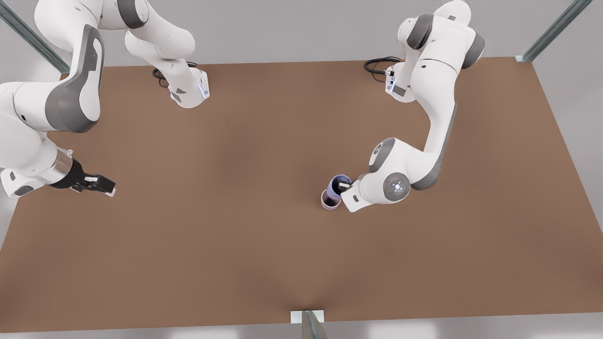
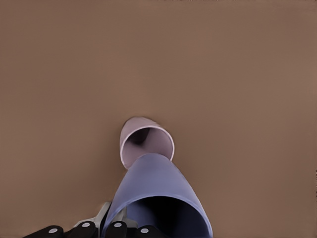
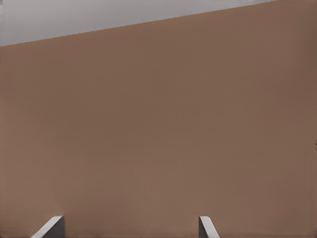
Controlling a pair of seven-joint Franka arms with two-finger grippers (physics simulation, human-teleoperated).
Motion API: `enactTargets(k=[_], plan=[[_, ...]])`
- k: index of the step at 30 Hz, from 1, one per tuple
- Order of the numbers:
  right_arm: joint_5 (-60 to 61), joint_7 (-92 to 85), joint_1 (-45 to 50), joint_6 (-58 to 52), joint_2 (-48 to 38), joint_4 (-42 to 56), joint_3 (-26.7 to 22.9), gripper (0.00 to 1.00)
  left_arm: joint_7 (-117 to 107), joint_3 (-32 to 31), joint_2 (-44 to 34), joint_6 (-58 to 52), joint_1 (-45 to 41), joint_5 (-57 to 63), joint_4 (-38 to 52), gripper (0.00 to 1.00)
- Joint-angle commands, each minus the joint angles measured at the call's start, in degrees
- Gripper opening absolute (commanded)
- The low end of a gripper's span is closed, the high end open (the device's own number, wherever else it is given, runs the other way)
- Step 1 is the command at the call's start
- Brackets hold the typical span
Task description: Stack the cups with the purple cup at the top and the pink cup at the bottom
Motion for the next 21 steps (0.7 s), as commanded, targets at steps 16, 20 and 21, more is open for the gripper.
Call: enactTargets(k=[16,20,21], plan=[[0.2,-8.6,-0.2,-0.3,0.2,0.1,-0.5,1.00,-25.6,0.1,3.0,3.2,-1.2,3.6,0.1,0.21],[0.2,-8.7,-0.2,-0.3,0.2,0.1,-0.7,1.00,-25.7,0.1,3.6,4.0,-1.5,3.6,0.0,0.21],[0.2,-8.6,-0.3,-0.3,0.1,0.2,-0.7,1.00,-25.7,0.1,3.6,4.0,-1.7,3.6,-0.1,0.22]])
